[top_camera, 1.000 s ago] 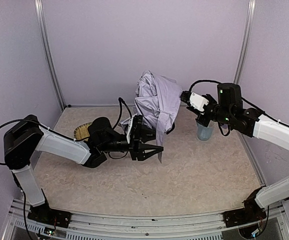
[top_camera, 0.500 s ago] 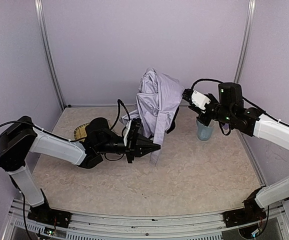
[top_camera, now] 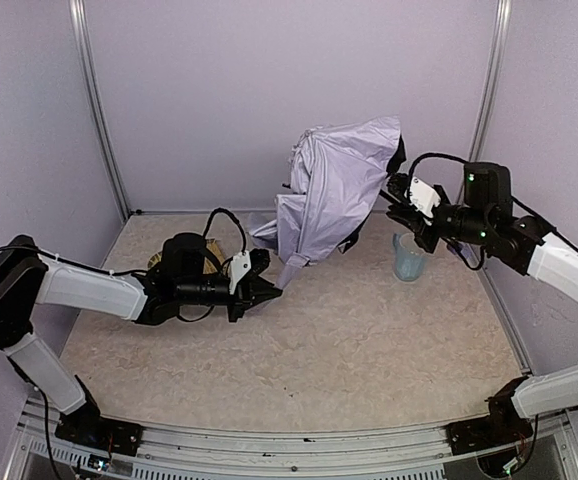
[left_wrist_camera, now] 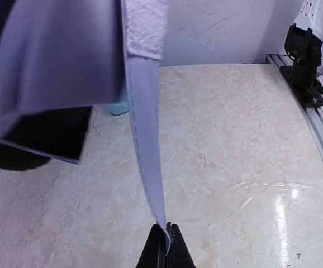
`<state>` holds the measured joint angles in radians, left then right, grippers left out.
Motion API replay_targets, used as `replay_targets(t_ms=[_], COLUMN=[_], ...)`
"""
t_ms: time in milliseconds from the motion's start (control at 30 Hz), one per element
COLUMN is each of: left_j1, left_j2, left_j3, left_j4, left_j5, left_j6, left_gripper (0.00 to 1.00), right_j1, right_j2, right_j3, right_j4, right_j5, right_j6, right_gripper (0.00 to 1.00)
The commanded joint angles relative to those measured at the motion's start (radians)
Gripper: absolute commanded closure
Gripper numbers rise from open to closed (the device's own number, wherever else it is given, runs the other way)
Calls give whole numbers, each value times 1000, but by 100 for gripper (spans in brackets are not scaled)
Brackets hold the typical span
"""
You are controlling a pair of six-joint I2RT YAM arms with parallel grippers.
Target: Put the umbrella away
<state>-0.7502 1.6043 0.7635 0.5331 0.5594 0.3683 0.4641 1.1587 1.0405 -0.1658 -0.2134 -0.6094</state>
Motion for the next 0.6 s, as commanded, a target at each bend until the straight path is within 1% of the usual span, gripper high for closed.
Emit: replay_targets(t_ms=[0,100,233,300,433,567], left_j1=[45,94,129,140,167,193], left_j2=[1,17,74,115,182,229], left_j3=[-9,-12,4,25,62,95], left_j4=[-15,26,55,55,93,158], left_j5=[-67,-74,-65,-68,-52,11], left_j6=[93,137,212,243,281,295], left_gripper=[100,100,100,100,100,100], right_j1=[23,66,162,220,314,413], right_j2=[-6,21,29,26,14,27], right_j3=[37,32,4,-5,-58,-135], right_j4=[-71,-163,-210,-230,-272,-308], right_j5=[-184,-173,-134,-107,-111,-64], right_j6=[0,-58,-137,-156,-187,-197], right_gripper=[100,100,100,100,100,100])
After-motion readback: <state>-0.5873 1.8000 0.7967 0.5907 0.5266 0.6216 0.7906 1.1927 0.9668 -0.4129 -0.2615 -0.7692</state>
